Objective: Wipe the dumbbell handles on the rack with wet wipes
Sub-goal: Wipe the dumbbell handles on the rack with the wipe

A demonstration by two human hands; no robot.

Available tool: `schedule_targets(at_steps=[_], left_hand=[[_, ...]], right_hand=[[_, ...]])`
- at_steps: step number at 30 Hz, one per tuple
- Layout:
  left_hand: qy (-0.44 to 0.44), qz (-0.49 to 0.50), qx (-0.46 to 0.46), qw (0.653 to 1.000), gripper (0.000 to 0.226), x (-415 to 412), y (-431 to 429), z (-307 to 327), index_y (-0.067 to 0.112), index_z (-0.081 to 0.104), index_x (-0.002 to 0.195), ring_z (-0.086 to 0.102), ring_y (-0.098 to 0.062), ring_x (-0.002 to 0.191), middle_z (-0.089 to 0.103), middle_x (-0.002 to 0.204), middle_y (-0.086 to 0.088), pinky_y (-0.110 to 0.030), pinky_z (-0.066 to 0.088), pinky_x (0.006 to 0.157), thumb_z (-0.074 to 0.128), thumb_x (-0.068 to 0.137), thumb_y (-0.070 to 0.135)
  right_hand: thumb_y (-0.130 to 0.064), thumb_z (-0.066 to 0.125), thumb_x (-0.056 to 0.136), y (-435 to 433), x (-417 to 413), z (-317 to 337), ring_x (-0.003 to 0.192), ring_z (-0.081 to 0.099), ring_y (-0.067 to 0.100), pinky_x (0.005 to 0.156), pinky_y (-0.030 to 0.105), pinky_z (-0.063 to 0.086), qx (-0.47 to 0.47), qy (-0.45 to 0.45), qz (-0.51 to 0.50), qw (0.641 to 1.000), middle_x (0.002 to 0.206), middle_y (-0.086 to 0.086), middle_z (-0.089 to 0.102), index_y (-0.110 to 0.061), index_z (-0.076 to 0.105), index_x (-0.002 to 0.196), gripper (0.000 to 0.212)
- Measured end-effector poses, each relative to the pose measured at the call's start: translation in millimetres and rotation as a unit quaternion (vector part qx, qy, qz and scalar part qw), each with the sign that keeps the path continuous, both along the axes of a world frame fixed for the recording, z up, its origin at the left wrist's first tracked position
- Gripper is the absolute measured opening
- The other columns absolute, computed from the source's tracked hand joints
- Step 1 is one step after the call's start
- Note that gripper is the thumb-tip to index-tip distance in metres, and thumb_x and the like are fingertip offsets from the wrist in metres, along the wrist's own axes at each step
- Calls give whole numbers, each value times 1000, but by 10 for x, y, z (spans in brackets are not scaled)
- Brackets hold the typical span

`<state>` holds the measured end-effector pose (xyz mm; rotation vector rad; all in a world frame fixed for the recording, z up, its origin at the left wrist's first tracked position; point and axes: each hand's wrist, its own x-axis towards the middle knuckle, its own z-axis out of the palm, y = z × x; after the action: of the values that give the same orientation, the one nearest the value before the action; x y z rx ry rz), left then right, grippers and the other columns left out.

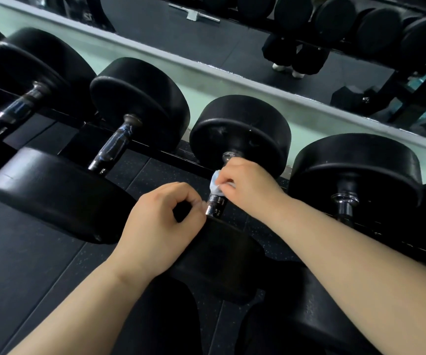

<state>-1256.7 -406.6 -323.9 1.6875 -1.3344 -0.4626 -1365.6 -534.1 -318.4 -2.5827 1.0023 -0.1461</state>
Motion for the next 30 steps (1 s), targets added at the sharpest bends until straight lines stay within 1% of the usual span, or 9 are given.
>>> schedule_targets(at_steps=[4,8,11,16,20,23,25,28,30], left_hand=[[-6,-1,-4,1000,20,11,4,-2,27,53,60,54,1,75,57,90,18,-5,38,63,43,66,43],[-1,5,-5,1000,15,-9,7,9,27,53,59,55,-2,77,59,88,16,-10,40,64,53,72,33],[7,11,-6,1000,22,-17,12,26,28,53,58,55,2,77,58,87,20,-4,38,63,59,78,25],[-7,26,6,1000,16,-35,7,45,30,52,57,55,4,75,58,85,22,-2,37,62,55,72,27],[-1,46,12,999,25,-56,5,42,26,54,57,55,8,69,61,78,24,-2,38,62,61,78,13],[12,70,29,997,27,-66,-1,74,25,55,57,54,8,66,62,64,11,-2,38,61,61,79,11],[21,70,49,996,29,-82,-13,118,24,56,58,55,9,65,60,60,10,-2,38,61,62,80,6],[37,75,72,994,31,-97,-58,180,34,57,73,55,10,69,63,66,16,0,37,63,64,79,5],[55,82,69,993,44,-81,-86,162,45,46,93,54,7,74,60,82,18,1,37,65,66,79,8]], right_hand=[[-3,54,81,169,-30,17,88,53,17,82,30,44,56,85,155,983,91,1,51,-10,67,89,17],[-12,52,85,90,-28,-1,92,55,20,84,36,47,46,46,76,995,99,0,54,-14,66,89,14],[-10,46,88,19,-29,6,92,55,22,82,35,47,4,6,20,1000,101,3,55,-10,63,87,18],[-13,55,83,79,-16,45,85,52,9,78,25,46,90,50,84,991,86,-10,51,-14,66,87,11],[-13,54,85,-36,-82,88,63,47,0,57,15,35,134,-91,-20,987,68,-16,50,-17,63,80,11],[-12,54,86,-70,-90,113,64,49,1,58,16,39,193,-162,-58,966,67,-13,53,-20,61,78,13],[-9,53,86,-46,-113,156,65,49,1,61,14,40,252,-179,-59,949,69,-11,54,-19,60,77,15],[-6,52,86,-66,-155,201,68,53,1,63,13,42,313,-214,-65,923,72,-10,58,-26,56,69,27],[-5,53,85,-94,-154,212,68,53,-1,64,9,44,334,-219,-62,915,72,-11,59,-28,56,69,29]])
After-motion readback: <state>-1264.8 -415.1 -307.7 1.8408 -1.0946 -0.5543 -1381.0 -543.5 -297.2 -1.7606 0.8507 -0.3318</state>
